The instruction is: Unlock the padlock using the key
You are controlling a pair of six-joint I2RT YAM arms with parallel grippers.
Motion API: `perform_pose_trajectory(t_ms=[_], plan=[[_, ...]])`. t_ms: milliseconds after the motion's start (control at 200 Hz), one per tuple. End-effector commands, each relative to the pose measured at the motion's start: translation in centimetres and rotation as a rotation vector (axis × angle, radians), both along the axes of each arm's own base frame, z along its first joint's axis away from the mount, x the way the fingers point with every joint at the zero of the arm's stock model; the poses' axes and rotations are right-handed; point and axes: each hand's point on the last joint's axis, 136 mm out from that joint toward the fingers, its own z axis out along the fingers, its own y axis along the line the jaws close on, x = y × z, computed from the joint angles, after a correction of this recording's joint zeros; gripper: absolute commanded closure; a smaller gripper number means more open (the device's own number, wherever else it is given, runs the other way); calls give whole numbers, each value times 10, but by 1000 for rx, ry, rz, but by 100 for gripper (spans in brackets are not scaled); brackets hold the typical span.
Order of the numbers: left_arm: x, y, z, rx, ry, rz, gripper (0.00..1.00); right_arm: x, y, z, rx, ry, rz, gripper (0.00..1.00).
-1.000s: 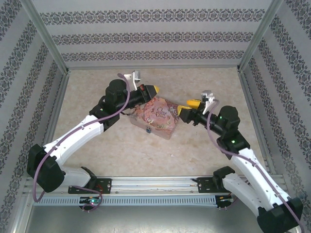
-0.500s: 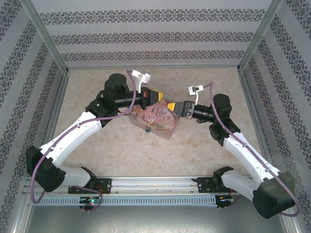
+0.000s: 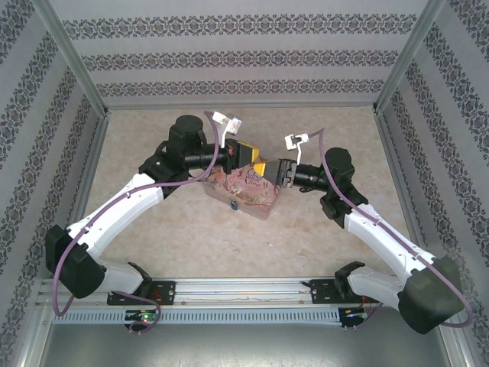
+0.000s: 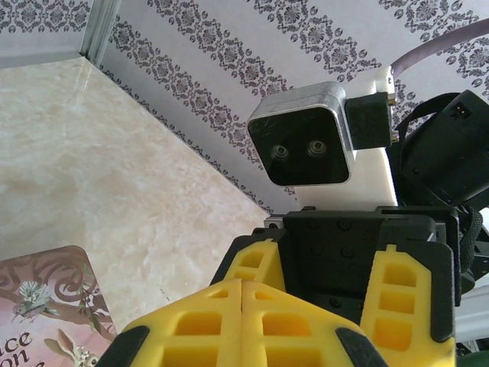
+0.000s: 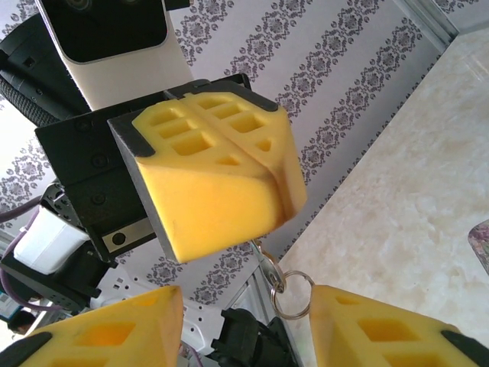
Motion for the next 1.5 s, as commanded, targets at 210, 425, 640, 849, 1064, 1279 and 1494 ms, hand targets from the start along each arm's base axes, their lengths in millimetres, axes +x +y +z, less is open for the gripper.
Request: perform_pose_trajectory(t_ms=[210,425,640,849,1064,1279,1494], plan=[[2,0,15,-37,-29,-5,100,2,7,16,34,-70,-2,62],[3,1,16,-41,-28,1,100,5,11,10,28,-52,4,72],[3,1,16,-42,-27,6,100,5,10,5,23,-40,-3,82],[6,4,14,-30,-31,34,100,6,8,2,17,-34,-18,100],[22,33,3,12,-54,207,51,15,1,-18,-42,-14,-84,100],[24,86,-24,80,-124,461,31,27,-9,-71,-198,69,-167,100],[4,124,-84,191,-51,579,27,41,-17,-129,-295,213,-235,100]])
